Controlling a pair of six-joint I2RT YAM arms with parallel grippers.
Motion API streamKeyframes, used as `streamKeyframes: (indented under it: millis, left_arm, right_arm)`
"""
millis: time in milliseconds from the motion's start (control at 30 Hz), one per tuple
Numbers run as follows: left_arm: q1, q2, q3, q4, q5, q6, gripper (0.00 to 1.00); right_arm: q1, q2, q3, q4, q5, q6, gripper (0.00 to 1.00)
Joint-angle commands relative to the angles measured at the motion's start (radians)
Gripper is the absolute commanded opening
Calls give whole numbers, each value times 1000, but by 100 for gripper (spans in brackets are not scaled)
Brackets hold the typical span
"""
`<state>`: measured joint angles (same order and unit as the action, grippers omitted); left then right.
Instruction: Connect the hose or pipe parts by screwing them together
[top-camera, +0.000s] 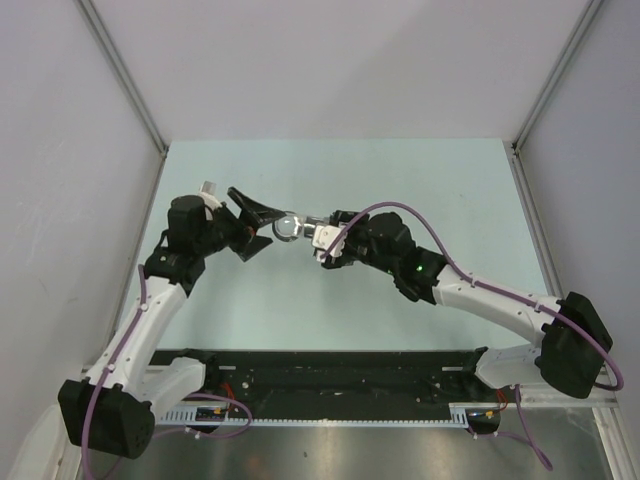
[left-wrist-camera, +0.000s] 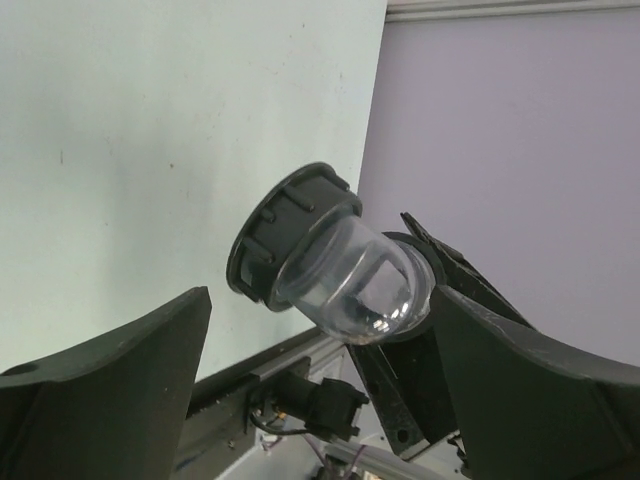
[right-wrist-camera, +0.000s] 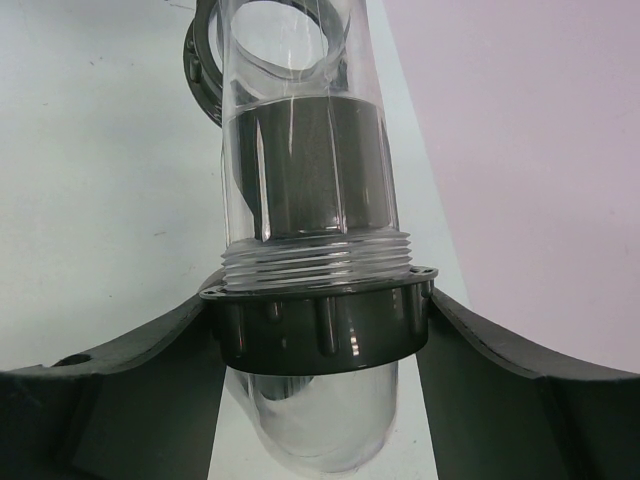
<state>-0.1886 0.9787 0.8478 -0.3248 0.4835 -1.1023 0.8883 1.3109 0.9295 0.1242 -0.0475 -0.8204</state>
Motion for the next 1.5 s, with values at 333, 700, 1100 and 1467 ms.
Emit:
streamKeyframes:
  millis: [333,700,1100,1467]
  left_arm:
    - [-48,-29,-50,6,-80,-395,96]
    - [-58,100,-42,7,-80,-435,93]
    - [-64,91,-50,47,-82,-364,19]
    - [-77,61,-56,105,-126,-202,15]
  right_arm:
    - [78,79,17,166,231,-123,0]
    - [166,133,17,238,354,-192,0]
    - [184,166,17,229,295,-109,0]
    - [69,131,52,163,69,134,0]
